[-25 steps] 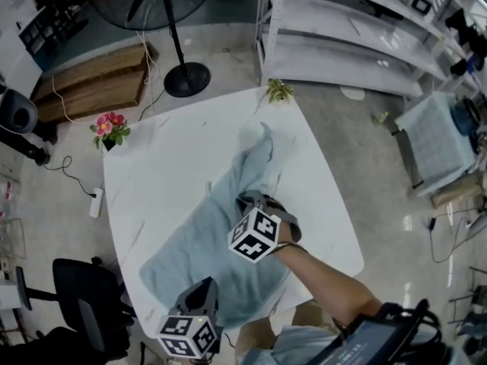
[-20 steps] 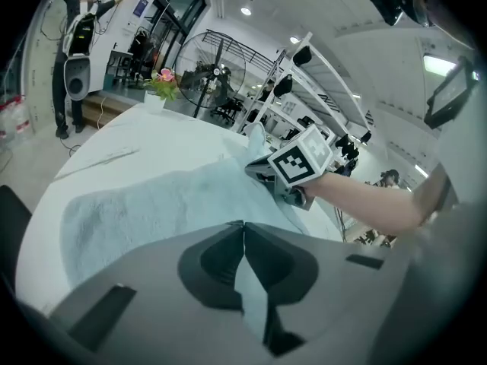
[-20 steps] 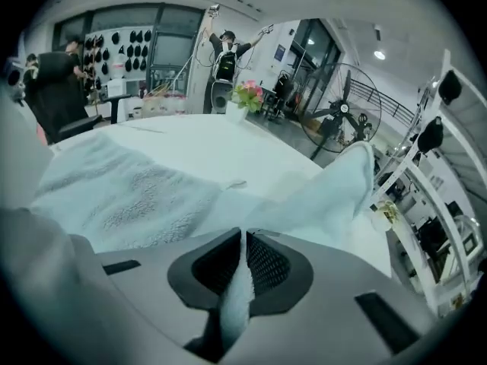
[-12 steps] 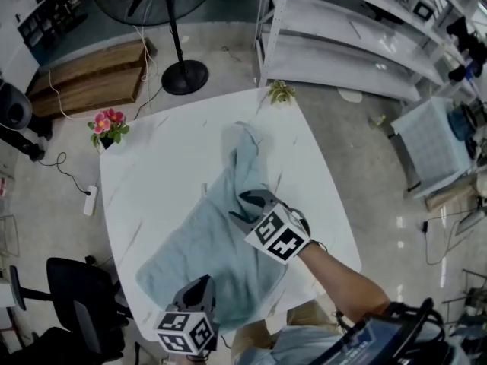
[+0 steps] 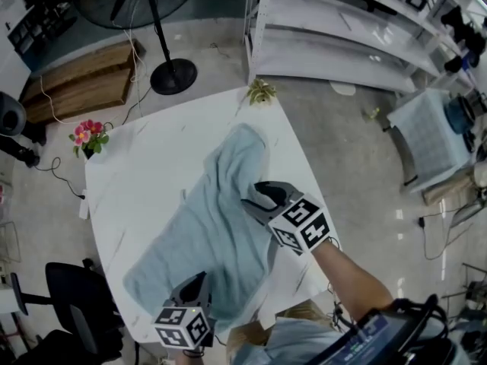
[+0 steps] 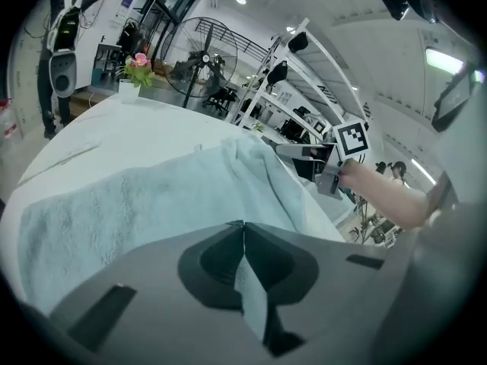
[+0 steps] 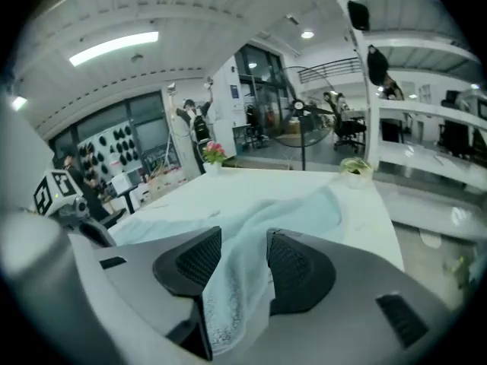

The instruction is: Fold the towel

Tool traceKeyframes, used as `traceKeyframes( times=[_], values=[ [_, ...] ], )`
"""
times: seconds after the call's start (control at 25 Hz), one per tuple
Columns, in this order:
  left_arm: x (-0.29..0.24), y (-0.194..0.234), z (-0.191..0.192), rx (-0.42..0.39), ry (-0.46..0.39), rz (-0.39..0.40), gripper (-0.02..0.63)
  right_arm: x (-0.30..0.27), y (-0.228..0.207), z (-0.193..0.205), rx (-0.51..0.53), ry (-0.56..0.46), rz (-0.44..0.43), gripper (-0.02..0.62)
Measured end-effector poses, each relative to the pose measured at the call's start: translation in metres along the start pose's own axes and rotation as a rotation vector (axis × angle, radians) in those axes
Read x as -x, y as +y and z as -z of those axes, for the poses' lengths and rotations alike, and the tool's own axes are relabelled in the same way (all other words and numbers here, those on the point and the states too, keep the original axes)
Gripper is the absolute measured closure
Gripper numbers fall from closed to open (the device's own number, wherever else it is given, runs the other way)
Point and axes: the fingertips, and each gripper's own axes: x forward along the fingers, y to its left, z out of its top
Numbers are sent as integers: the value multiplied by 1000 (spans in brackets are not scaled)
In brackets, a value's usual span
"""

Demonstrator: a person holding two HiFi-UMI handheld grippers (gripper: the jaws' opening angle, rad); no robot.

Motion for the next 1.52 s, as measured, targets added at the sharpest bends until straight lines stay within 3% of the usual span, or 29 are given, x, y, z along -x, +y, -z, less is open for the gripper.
traceKeyframes(
  times=[0.12,0.24,0.36,0.4,0.44,0.48,0.6,0.8,0.92,1.12,1.28,1.52],
  values=[
    [-6,-7,0,-2,16,-17,597,-2,-39,8,-258,-37,18,356],
    [-5,-12,0,3,20,-35,597,-13,-63,6,-530,-93,-47,301],
    [-2,-10,0,14,12,-50,597,-37,-71,-1,-651,-107,-84,299],
    [0,-9,0,18,9,-53,597,-44,-71,-2,-646,-91,-78,350],
    [2,-7,0,23,5,-55,597,-50,-70,-5,-616,-72,-61,464],
    [4,-5,0,29,0,-57,597,-55,-65,-9,-562,-53,-41,539],
    [13,4,0,50,-21,-63,597,-61,-34,-31,-272,-1,12,551],
    [25,21,3,83,-46,-79,597,-92,59,-40,414,141,45,550],
    [29,27,4,96,-55,-85,597,-119,97,-9,620,254,-7,549],
    [33,34,6,108,-64,-91,597,-133,114,24,725,312,-57,525],
    [32,39,9,116,-60,-94,597,-114,136,7,641,253,-206,416],
    [26,32,-1,101,-64,-82,597,-59,152,-36,516,92,-399,410]
  ],
)
